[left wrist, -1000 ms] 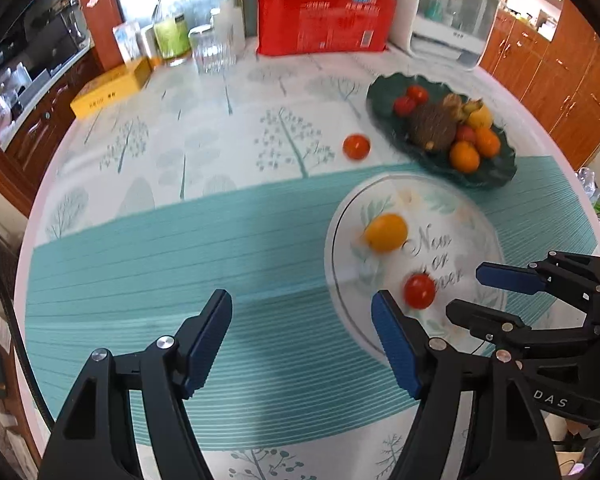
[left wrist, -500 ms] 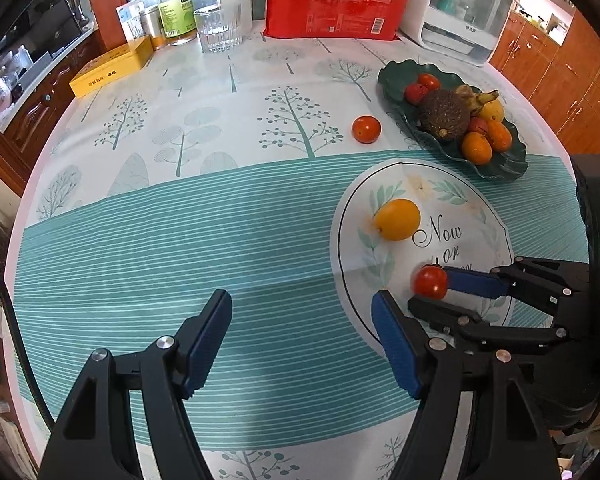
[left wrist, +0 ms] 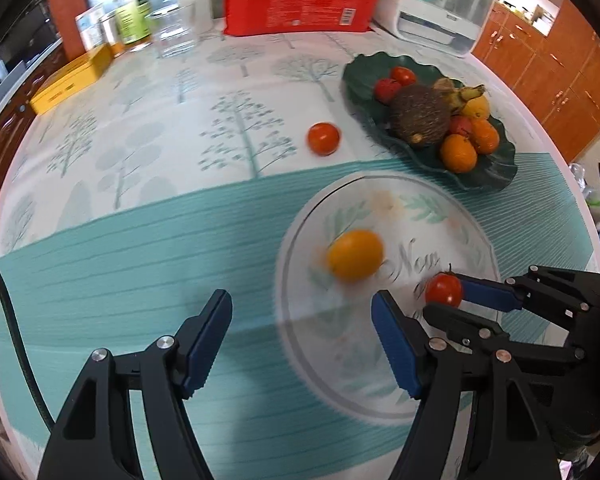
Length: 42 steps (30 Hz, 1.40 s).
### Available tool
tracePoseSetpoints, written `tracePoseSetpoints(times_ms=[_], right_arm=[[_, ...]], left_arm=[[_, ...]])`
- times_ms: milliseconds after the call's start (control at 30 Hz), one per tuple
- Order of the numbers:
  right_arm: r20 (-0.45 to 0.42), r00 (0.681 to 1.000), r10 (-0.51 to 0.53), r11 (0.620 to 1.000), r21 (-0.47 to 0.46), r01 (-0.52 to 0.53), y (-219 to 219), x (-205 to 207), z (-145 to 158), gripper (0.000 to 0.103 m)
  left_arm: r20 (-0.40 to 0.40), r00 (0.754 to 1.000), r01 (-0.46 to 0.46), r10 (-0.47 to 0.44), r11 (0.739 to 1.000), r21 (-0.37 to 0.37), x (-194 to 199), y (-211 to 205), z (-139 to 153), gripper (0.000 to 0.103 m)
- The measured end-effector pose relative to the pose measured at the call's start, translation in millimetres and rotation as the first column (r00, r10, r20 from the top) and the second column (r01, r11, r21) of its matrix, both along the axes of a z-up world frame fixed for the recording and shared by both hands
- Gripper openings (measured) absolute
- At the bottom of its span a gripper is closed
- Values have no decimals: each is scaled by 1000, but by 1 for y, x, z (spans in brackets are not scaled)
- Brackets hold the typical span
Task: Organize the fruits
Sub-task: 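Reach the left gripper to the yellow orange while the right gripper reaches the red tomato, then close the left gripper on the yellow orange while the right gripper grasps the tomato, then carry the yellow orange with the left gripper while the right gripper carries the tomato to the green plate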
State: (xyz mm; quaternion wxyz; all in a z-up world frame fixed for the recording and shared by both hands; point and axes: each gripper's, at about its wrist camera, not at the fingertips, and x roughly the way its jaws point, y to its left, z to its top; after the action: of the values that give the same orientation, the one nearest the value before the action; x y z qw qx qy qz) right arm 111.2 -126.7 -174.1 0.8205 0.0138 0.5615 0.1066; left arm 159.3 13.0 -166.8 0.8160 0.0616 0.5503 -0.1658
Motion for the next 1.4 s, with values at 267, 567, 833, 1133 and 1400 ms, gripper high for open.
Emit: tracePoseSetpoints(times_ms=[267,567,833,1133,1400], right_arm=[[3,999,-43,999,19,43,-21,1,2,27],[3,998,-62,998,31,62,-35,0,3,27],[19,997,-76,996,40,76,-44,-3,12,27],[124,987,-101,995,27,98,-68,-3,72,27],[265,956,-128,991,-13,136,-103,19,158,27]], left_arm=[[-28,997,75,-75,997,2,18,-32,-14,52],[-41,996,82,-81,997,15,19,-43,-24,34],[-31,996,88,-88,996,7,9,-47,-13,33],[59,989,137,-134,989,-51,15,-60,63,33],[216,960,191,-178,981,-43,54,-84,160,33]])
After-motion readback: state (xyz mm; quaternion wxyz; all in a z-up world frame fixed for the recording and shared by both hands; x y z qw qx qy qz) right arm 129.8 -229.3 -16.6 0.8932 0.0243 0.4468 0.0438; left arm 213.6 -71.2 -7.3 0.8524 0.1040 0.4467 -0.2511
